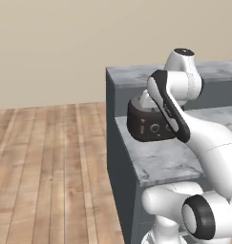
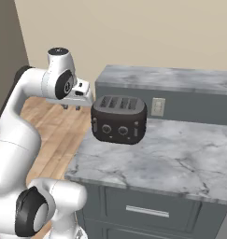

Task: Navigate to the fridge.

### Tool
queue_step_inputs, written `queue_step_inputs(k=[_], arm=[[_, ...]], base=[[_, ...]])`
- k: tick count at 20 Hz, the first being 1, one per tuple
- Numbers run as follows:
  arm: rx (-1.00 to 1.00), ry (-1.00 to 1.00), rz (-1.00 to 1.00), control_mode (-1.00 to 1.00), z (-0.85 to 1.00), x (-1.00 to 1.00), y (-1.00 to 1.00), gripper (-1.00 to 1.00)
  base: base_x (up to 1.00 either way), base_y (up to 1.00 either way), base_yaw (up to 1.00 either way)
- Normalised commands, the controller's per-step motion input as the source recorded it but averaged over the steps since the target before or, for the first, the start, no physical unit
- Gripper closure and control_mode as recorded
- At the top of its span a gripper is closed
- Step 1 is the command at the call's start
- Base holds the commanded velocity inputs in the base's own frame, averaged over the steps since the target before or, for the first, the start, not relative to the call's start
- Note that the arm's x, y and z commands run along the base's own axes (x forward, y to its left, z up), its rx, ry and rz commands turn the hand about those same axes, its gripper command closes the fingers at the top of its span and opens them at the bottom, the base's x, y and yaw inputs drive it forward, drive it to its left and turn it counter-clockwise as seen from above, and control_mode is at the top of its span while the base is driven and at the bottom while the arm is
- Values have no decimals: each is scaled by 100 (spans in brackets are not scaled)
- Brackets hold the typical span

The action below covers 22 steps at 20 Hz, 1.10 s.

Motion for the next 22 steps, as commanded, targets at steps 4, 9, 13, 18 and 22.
queue_step_inputs(k=[4,9,13,18,22], arm=[[0,0,0,100,0,0,0,-100],[0,0,0,100,0,0,0,-100],[0,0,0,100,0,0,0,-100],[0,0,0,100,0,0,0,-100],[0,0,0,100,0,0,0,-100]], base=[[-3,0,0],[-29,2,0],[-37,4,-10],[-5,11,-30],[1,18,-55]])
